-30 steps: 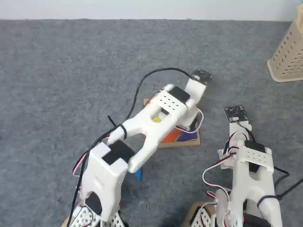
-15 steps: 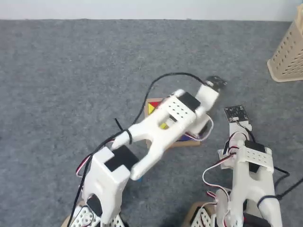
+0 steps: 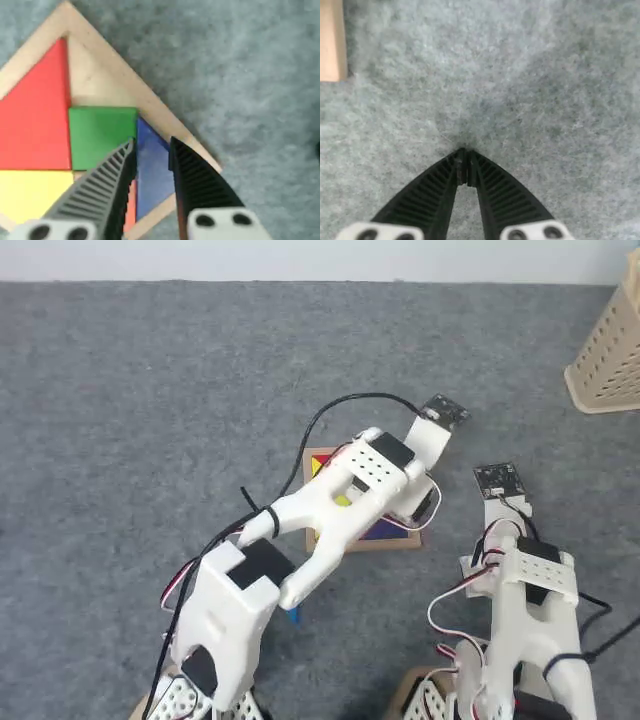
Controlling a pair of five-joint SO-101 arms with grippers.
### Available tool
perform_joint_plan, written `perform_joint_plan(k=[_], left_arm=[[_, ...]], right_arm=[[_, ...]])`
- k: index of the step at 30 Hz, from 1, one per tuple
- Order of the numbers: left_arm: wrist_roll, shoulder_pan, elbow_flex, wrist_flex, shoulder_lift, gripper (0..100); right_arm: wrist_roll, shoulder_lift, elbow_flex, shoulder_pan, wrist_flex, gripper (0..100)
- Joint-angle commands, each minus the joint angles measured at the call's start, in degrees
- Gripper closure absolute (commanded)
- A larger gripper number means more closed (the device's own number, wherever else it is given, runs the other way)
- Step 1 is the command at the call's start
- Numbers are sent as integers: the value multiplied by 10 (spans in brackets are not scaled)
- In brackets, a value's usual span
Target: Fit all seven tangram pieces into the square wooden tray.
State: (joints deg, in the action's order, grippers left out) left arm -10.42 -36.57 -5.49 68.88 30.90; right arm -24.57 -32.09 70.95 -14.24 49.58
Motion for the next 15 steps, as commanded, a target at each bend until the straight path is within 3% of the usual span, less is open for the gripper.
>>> perform_joint_plan(k=[1,3,9,15], left_arm=[[6,7,-23,10,-13,899],[18,5,-44,20,-14,900],[25,64,-147,167,-77,902],[66,217,-106,212,-219,902]], right_arm=[[-10,-11,0,-9,-7,991],[-10,-11,0,-9,-7,991],[-10,-11,0,-9,-7,991],[-10,-15,-1,-8,-7,989]])
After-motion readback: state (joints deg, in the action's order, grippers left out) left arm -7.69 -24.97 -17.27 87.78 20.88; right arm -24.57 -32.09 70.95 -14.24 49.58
